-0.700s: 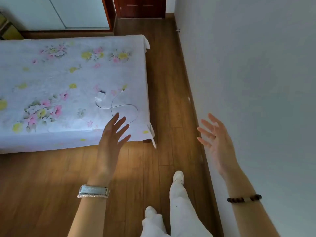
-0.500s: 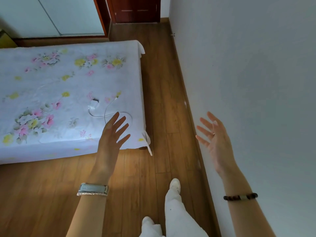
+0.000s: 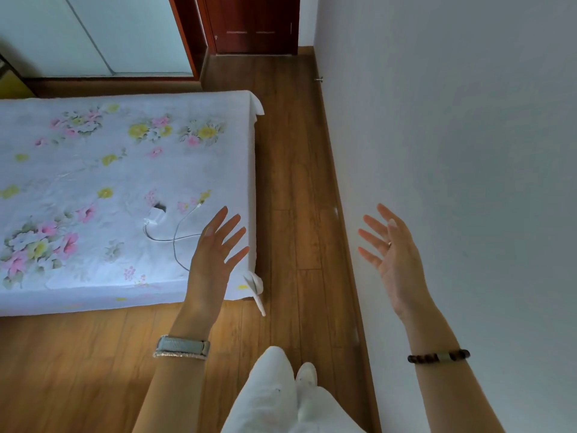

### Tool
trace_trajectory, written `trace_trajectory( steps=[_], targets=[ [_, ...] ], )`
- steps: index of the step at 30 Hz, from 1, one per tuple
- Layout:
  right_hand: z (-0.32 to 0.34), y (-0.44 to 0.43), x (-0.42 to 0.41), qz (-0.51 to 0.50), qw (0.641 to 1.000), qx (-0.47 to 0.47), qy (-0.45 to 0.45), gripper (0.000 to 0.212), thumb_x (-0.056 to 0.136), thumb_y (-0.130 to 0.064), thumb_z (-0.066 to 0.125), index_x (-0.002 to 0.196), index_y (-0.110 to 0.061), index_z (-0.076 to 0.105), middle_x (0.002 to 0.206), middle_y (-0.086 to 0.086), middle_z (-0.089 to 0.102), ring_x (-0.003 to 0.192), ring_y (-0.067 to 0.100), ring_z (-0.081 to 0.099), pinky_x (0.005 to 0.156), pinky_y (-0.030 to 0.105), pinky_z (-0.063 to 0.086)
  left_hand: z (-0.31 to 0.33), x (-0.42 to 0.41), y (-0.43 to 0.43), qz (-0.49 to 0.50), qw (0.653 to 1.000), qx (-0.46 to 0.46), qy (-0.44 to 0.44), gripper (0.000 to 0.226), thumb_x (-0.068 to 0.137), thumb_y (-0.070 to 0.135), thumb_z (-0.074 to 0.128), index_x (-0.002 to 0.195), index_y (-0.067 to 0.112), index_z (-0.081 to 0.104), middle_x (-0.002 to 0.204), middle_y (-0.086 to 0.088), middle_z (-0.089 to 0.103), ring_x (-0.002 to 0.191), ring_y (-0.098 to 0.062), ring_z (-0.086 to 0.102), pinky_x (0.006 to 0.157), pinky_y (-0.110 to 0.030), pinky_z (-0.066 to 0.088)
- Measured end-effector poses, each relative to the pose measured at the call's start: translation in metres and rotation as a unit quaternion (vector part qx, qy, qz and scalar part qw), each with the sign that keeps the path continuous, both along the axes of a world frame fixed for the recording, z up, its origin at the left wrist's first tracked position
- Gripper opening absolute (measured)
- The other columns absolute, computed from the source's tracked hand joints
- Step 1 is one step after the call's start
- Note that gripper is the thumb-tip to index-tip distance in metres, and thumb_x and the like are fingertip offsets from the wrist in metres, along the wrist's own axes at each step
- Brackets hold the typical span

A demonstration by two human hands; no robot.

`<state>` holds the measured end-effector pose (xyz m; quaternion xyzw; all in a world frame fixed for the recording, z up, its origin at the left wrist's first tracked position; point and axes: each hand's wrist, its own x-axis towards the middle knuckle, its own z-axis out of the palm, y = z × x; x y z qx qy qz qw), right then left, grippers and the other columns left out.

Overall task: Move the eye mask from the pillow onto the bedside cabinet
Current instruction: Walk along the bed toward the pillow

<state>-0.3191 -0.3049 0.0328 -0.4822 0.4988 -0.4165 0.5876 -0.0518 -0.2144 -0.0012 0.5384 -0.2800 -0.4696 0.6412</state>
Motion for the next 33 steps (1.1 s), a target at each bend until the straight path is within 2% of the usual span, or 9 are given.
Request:
trace_trajectory(
  steps=[6,9,12,17,22,30,33],
  targets=[
    [-0.002,-0.052,0.012,0.009,1.0,0.001,0.0,0.051,0.097,-0.044,0.036,0.145,-0.027,0.043,0.146,0.003,0.053,0.129,0.021,0.057,0.109,0.05,0.045,0.009,0.021,-0.052,0.021,0.999,-0.022,0.018,0.04,0.107,0.03,0.023,0.14,0.03,0.046,0.145,0.001,0.055,0.133,-0.023,0.054,0.108,-0.048,0.045],
    [0.002,-0.087,0.025,0.011,1.0,-0.008,-0.001,0.055,0.094,-0.046,0.038,0.145,-0.027,0.042,0.147,0.004,0.052,0.13,0.022,0.056,0.109,0.048,0.045,0.015,0.036,-0.09,0.016,0.999,-0.043,0.018,0.049,0.103,0.04,0.02,0.145,0.027,0.039,0.148,-0.003,0.05,0.136,-0.025,0.05,0.109,-0.048,0.042],
    [0.006,-0.129,0.043,0.007,1.0,-0.018,-0.003,0.05,0.098,-0.044,0.037,0.145,-0.027,0.042,0.146,0.003,0.053,0.129,0.021,0.057,0.107,0.045,0.047,0.018,0.051,-0.136,0.01,0.999,-0.047,0.013,0.051,0.104,0.039,0.018,0.15,0.024,0.034,0.152,-0.006,0.046,0.137,-0.026,0.049,0.112,-0.052,0.039],
    [0.013,-0.202,0.079,0.007,1.0,-0.029,0.004,0.063,0.088,-0.052,0.04,0.146,-0.026,0.042,0.146,0.002,0.053,0.128,0.02,0.057,0.106,0.043,0.048,0.025,0.082,-0.214,0.009,0.998,-0.054,0.021,0.051,0.102,0.039,0.022,0.149,0.023,0.036,0.152,-0.007,0.045,0.137,-0.026,0.048,0.113,-0.052,0.037],
    [0.018,-0.263,0.107,-0.003,0.999,-0.044,0.008,0.061,0.089,-0.052,0.04,0.145,-0.028,0.043,0.146,0.0,0.054,0.128,0.017,0.058,0.107,0.042,0.048,0.033,0.113,-0.283,0.005,0.998,-0.053,0.024,0.05,0.105,0.035,0.019,0.15,0.019,0.034,0.152,-0.008,0.045,0.137,-0.028,0.049,0.113,-0.053,0.037],
    [0.021,-0.346,0.142,-0.004,0.999,-0.046,0.002,0.064,0.088,-0.051,0.041,0.146,-0.025,0.042,0.145,0.001,0.055,0.127,0.017,0.059,0.105,0.04,0.049,0.036,0.147,-0.358,0.009,0.998,-0.057,0.013,0.049,0.102,0.036,0.022,0.147,0.019,0.035,0.149,-0.008,0.047,0.136,-0.027,0.05,0.111,-0.05,0.039],
    [0.018,-0.378,0.153,0.002,0.999,-0.043,0.0,0.057,0.093,-0.049,0.039,0.146,-0.026,0.042,0.145,0.0,0.054,0.127,0.017,0.059,0.105,0.041,0.049,0.03,0.156,-0.379,0.02,0.998,-0.052,0.016,0.049,0.103,0.034,0.023,0.148,0.017,0.035,0.147,-0.008,0.049,0.134,-0.026,0.052,0.11,-0.048,0.042]
  ],
)
